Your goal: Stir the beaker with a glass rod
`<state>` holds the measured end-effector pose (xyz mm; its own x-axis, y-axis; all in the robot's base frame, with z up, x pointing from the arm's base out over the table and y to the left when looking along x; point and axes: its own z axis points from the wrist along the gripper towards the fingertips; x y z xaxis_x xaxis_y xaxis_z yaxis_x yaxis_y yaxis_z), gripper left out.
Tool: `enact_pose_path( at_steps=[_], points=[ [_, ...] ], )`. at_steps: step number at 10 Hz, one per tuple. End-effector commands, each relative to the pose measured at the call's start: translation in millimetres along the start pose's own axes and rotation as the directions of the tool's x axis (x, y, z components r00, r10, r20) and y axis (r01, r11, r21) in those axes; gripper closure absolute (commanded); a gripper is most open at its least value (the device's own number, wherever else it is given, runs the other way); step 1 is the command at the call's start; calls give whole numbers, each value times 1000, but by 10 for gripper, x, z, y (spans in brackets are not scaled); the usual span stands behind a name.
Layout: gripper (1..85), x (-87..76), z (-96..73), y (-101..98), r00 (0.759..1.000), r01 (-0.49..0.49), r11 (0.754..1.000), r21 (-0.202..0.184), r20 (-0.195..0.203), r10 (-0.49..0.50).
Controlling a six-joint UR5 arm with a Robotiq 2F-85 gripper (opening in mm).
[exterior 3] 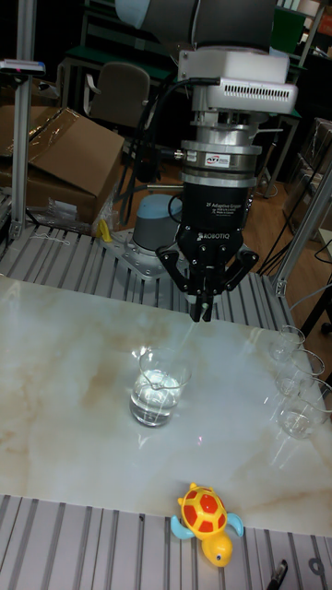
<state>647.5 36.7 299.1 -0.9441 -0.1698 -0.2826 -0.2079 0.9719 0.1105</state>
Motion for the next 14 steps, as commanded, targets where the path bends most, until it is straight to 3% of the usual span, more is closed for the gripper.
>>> enact_pose_path(
  at_steps=[1,14],
  points=[
    [847,73,8,-26,999,-16,1000,7,-30,16],
    [847,166,159,-61,998,-37,999,6,-59,37]
  ],
)
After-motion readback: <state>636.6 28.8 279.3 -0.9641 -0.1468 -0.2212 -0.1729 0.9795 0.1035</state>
